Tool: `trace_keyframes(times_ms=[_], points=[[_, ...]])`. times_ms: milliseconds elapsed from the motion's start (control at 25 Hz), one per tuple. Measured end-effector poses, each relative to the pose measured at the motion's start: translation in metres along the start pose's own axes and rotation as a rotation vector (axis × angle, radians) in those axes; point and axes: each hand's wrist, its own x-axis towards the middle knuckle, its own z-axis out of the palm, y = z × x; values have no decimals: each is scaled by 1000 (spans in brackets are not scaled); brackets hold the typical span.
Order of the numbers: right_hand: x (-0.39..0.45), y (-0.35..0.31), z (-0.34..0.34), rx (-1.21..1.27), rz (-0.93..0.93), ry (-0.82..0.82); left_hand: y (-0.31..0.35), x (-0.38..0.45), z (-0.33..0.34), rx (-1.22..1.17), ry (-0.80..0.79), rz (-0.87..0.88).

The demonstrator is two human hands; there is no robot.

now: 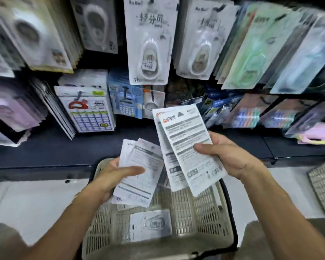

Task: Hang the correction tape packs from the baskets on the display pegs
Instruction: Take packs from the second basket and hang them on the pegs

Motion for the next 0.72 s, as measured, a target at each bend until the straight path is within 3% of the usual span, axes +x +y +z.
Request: trace_keyframes(times_ms=[160, 240, 400, 600, 720], points=[[-13, -17, 37, -146, -126, 168, 44, -26, 39, -217, -28, 133], [-20, -20, 52, -82, -160, 279, 58, -40, 52, -286, -66, 152], [-30, -30, 76, -155, -248, 448, 76, -56, 66, -294, -133, 192], [-56, -65, 64, 237, -191, 474, 84, -57, 67, -344, -176, 161], [-73, -102, 36, 254, -482, 729, 86, -52, 75, -408, -207, 116]])
